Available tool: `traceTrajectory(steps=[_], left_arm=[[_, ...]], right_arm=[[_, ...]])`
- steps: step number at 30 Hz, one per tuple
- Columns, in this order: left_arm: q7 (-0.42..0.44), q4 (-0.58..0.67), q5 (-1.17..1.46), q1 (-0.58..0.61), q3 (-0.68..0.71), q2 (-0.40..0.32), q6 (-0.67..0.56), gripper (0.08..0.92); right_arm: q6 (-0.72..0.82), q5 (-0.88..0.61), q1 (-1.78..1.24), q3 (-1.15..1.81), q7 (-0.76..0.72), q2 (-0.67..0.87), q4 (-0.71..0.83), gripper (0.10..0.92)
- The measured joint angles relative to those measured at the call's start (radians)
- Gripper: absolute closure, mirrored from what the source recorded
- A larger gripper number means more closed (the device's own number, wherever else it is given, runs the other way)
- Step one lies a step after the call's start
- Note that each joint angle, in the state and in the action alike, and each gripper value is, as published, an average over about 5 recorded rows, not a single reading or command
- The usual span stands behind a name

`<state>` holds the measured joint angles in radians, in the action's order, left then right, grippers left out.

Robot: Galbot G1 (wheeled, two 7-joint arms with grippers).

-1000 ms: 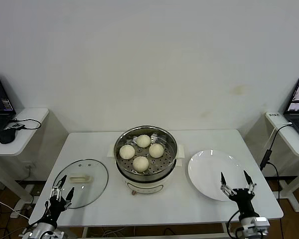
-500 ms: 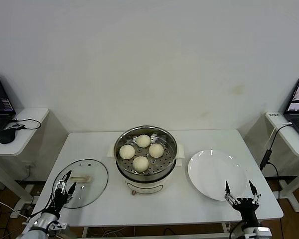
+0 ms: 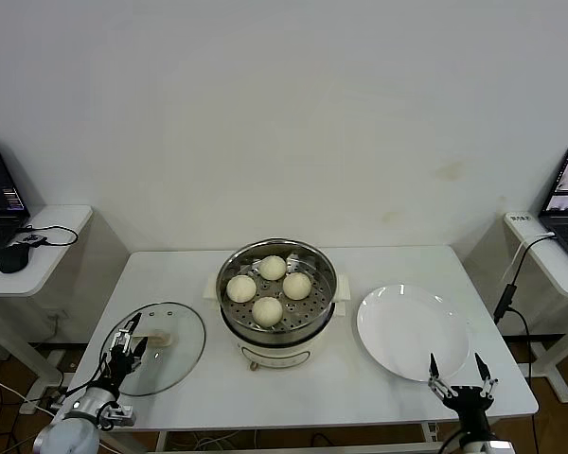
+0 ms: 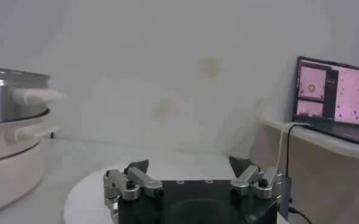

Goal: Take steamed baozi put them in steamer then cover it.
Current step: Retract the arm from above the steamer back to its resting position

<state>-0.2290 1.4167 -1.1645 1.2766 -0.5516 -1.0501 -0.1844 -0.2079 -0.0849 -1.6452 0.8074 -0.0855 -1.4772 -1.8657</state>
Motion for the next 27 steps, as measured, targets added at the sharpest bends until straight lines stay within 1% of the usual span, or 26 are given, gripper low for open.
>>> traceTrajectory(steps=[9,12,15,27], left_arm=[[-0.005,-0.044,0.006,-0.053,0.024,0.001,0.000,0.177],[0.000,-0.056,0.013,-0.067,0.032,0.005,0.001,0.204],[0.005,-0.070,0.018,-0.079,0.041,0.006,0.001,0.277],[0.003,-0.127,0.026,-0.104,0.060,-0.003,0.001,0.623]], right_arm=[[0.002,0.015,-0.002,-0.004,-0.002,-0.008,0.008,0.202],[0.003,0.020,-0.002,-0.007,-0.003,-0.010,0.012,0.203],[0.003,0.025,-0.002,-0.010,-0.004,-0.012,0.015,0.203],[0.005,0.036,-0.002,-0.018,-0.008,-0.014,0.019,0.202]])
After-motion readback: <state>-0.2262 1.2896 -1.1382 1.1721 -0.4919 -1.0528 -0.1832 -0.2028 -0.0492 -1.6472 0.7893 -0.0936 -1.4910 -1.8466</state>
